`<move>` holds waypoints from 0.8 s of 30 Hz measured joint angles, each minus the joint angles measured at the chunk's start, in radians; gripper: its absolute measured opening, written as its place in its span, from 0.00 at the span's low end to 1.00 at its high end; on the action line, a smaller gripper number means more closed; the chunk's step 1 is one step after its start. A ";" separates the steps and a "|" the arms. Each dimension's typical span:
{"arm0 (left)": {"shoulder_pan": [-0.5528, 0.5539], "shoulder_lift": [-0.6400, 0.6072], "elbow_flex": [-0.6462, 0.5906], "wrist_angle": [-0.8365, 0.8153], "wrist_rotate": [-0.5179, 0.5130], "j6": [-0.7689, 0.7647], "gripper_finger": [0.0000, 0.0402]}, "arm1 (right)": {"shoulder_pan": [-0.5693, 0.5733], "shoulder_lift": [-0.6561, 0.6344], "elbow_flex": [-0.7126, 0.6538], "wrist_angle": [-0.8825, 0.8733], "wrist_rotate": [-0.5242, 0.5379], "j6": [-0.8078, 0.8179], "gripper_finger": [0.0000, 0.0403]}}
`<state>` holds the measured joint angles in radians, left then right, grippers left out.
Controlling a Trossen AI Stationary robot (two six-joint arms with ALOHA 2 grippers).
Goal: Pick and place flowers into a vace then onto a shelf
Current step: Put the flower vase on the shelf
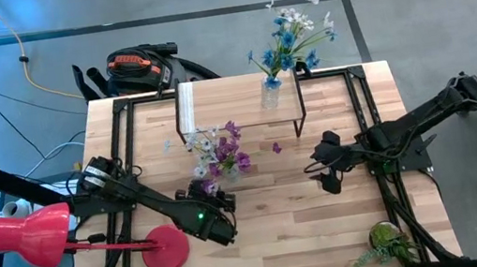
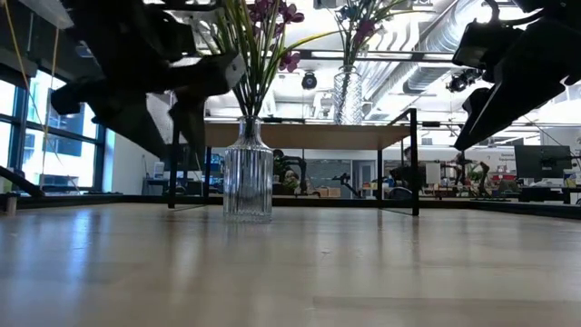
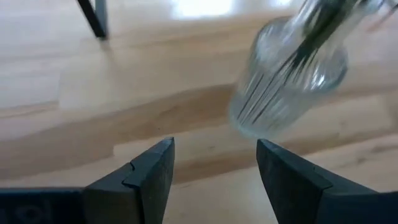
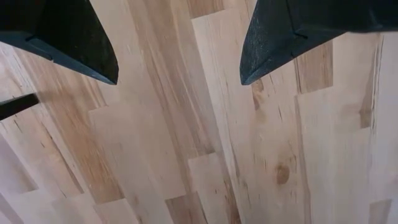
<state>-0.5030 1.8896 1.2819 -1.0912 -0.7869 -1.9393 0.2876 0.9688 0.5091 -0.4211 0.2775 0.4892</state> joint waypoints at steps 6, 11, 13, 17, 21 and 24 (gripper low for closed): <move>0.042 0.000 0.000 0.028 -0.006 0.080 0.65 | 0.000 0.000 0.000 0.001 0.000 0.000 0.81; 0.079 0.000 0.000 0.058 0.048 0.008 0.64 | 0.000 0.000 0.000 0.000 0.000 0.000 0.81; 0.090 0.000 0.000 0.068 0.072 -0.030 0.65 | 0.000 0.000 0.000 0.000 0.000 0.000 0.81; 0.091 0.000 0.000 0.081 0.049 0.052 0.72 | 0.000 0.000 0.000 0.000 0.000 0.000 0.81; 0.091 0.000 0.000 0.074 0.053 0.176 0.92 | 0.000 0.000 0.000 0.000 0.000 0.000 0.81; 0.092 0.000 0.000 0.065 0.053 0.182 0.96 | 0.000 0.000 0.000 0.000 0.000 0.000 0.81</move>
<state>-0.4114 1.8900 1.2816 -1.0263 -0.7339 -1.7576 0.2876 0.9691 0.5091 -0.4208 0.2775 0.4892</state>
